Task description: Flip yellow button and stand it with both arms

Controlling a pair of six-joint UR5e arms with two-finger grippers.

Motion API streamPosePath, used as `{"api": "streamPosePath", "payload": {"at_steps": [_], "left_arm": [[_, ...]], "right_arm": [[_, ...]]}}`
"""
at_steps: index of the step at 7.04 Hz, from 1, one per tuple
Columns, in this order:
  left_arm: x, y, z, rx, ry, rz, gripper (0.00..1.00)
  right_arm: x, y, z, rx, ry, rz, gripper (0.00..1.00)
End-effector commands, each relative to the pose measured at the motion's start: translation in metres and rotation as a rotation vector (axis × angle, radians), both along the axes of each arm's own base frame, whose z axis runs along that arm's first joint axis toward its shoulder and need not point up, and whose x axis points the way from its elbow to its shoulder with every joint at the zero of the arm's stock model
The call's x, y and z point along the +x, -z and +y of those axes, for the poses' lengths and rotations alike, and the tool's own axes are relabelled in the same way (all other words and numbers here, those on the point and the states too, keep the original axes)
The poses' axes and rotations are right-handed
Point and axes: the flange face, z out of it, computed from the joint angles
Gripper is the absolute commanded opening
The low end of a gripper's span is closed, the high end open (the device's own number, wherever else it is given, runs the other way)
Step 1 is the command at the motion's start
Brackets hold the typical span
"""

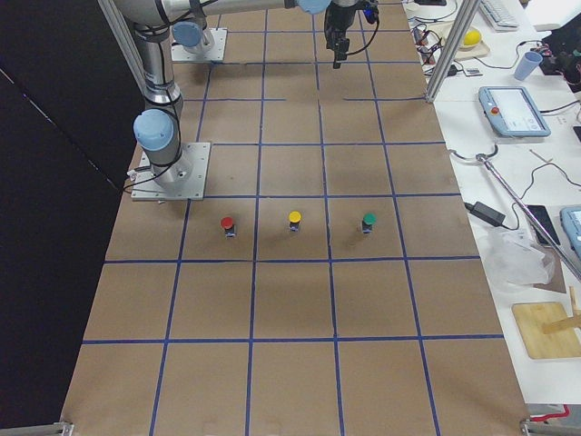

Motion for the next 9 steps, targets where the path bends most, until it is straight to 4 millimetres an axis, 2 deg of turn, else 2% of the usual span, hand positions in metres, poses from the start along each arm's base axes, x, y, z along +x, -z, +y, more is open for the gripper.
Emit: {"api": "streamPosePath", "payload": {"at_steps": [1, 5, 6, 7, 8, 9], "left_arm": [[0.000, -0.001, 0.001, 0.000, 0.000, 0.000, 1.00], [0.000, 0.000, 0.002, 0.000, 0.000, 0.000, 1.00], [0.000, -0.002, 0.002, -0.001, 0.000, 0.000, 1.00], [0.000, -0.001, 0.001, -0.003, 0.000, 0.000, 1.00], [0.000, -0.002, 0.002, 0.000, 0.000, -0.002, 1.00], [0.000, -0.002, 0.001, -0.006, 0.000, -0.001, 1.00]], "right_arm": [[0.007, 0.002, 0.000, 0.006, 0.053, 0.001, 1.00], [0.001, 0.001, 0.001, 0.008, 0.083, -0.006, 1.00], [-0.001, 0.000, 0.015, 0.009, 0.083, -0.006, 1.00], [-0.006, -0.002, 0.040, 0.006, 0.078, -0.006, 1.00], [-0.011, 0.004, 0.044, -0.015, 0.064, -0.012, 1.00], [-0.008, 0.001, 0.043, -0.034, 0.064, -0.028, 1.00]]}}
